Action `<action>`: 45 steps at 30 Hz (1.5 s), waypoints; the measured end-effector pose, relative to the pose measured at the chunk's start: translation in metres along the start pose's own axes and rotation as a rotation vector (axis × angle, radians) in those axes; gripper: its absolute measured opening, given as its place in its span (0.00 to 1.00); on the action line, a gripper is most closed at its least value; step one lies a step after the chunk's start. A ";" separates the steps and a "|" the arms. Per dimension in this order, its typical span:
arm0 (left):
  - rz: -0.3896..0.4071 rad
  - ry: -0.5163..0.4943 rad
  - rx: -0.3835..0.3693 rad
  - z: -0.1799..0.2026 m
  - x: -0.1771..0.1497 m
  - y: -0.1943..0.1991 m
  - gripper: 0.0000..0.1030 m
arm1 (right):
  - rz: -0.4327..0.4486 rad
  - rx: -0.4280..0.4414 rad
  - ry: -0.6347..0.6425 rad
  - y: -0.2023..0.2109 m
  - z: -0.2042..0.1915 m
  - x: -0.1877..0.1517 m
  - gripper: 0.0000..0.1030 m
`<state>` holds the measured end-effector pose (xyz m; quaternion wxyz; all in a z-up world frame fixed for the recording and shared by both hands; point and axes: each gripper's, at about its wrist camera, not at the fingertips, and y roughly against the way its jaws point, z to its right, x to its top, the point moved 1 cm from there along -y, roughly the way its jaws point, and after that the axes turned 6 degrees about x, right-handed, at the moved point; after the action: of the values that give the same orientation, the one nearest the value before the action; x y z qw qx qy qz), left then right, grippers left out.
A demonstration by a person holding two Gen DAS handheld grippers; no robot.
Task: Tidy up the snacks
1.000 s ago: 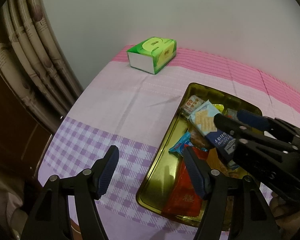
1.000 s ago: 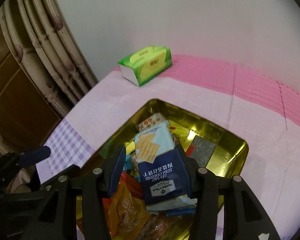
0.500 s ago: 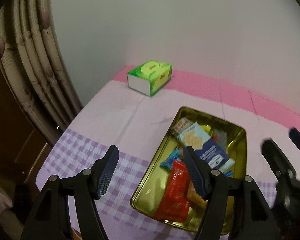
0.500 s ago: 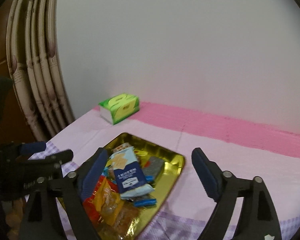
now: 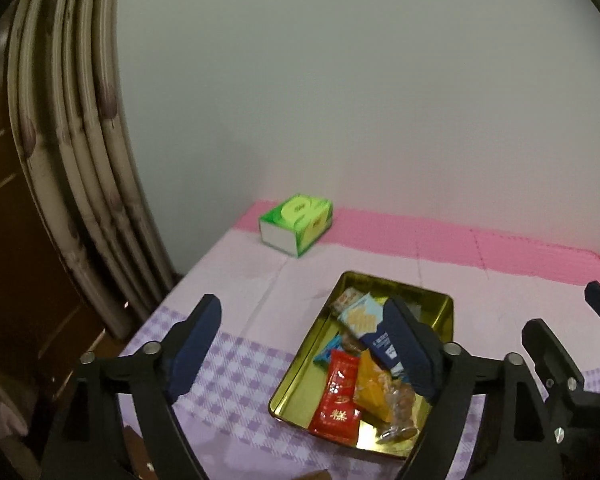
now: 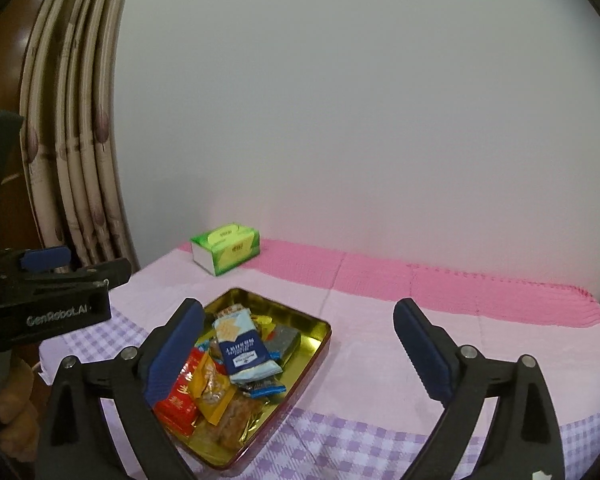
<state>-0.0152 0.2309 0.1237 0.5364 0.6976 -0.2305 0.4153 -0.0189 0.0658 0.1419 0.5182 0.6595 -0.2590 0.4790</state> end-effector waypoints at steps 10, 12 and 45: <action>0.014 -0.011 -0.017 -0.008 -0.009 0.023 0.84 | 0.023 -0.013 0.028 0.022 -0.013 0.001 0.96; 0.022 -0.001 -0.018 -0.011 -0.010 0.025 0.84 | 0.028 -0.019 0.033 0.026 -0.015 0.001 0.96; 0.058 0.019 -0.018 -0.018 -0.011 0.030 0.90 | 0.038 -0.055 0.038 0.033 -0.017 0.001 0.99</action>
<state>-0.0503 0.2365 0.1323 0.5325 0.6817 -0.2492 0.4355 -0.0529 0.0711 0.1572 0.5315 0.6310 -0.2748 0.4939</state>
